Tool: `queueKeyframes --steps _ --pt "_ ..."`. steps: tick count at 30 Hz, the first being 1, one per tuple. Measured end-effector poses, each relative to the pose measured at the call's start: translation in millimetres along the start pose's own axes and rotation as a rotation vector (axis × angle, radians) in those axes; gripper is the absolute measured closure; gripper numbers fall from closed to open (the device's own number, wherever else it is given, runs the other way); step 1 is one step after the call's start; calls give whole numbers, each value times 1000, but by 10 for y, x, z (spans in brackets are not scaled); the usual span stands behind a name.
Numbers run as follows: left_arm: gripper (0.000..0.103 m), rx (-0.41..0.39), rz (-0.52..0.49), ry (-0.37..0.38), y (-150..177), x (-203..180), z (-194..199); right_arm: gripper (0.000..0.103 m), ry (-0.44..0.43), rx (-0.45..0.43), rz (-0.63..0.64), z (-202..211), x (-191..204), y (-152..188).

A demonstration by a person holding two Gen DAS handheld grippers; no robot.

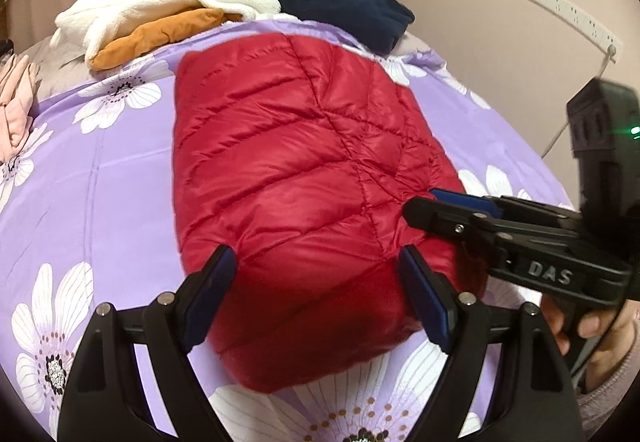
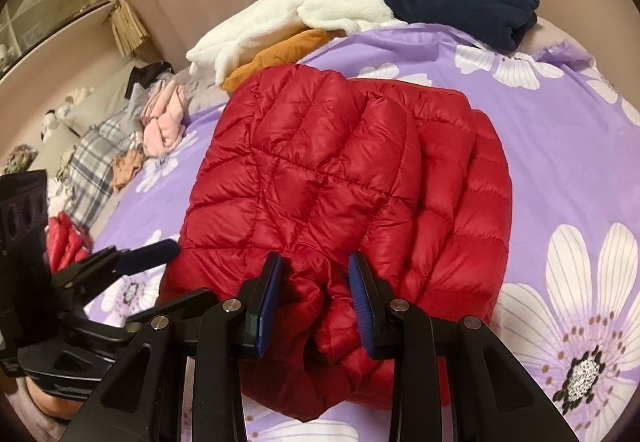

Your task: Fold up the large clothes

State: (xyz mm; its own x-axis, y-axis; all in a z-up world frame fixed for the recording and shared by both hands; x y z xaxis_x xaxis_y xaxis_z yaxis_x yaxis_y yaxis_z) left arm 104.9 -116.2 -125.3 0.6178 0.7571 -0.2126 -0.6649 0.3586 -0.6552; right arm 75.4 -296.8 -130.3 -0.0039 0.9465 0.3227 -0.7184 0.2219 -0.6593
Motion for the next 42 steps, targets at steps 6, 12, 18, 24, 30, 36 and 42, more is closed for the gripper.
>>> queueKeyframes --steps 6,12,18,24,30,36,42 --pt "16 -64 118 41 -60 287 250 70 15 -17 28 -8 75 -26" --pt "13 -95 290 67 -110 748 313 68 11 -25 35 -6 77 -32" --pt "8 -62 473 239 -185 1093 110 43 -2 -44 38 29 120 -55" --pt "8 -10 533 287 -247 1214 -117 33 24 -83 34 75 127 -133" --pt "8 19 574 343 -288 1269 -256 20 -19 -90 -47 73 8 -183" --pt "6 41 610 377 -262 1332 -410 7 -69 -97 -185 128 -316 -194" --pt "5 43 617 399 -253 1389 -466 2 -121 -69 -390 60 -831 -152"
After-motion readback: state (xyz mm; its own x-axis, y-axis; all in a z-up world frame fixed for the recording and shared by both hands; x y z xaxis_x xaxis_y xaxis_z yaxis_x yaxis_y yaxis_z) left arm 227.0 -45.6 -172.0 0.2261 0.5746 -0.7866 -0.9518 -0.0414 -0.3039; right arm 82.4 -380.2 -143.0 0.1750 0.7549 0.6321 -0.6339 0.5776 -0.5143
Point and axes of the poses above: each gripper's, at about its wrist camera, not at the fingertips, and z roughly against the way its jaws point, x to its left, y to its underside, the point moved 2 cm from there along -z, roughly the way its jaws point, and after that the axes turned 4 degrees about y, right-handed, at the moved point
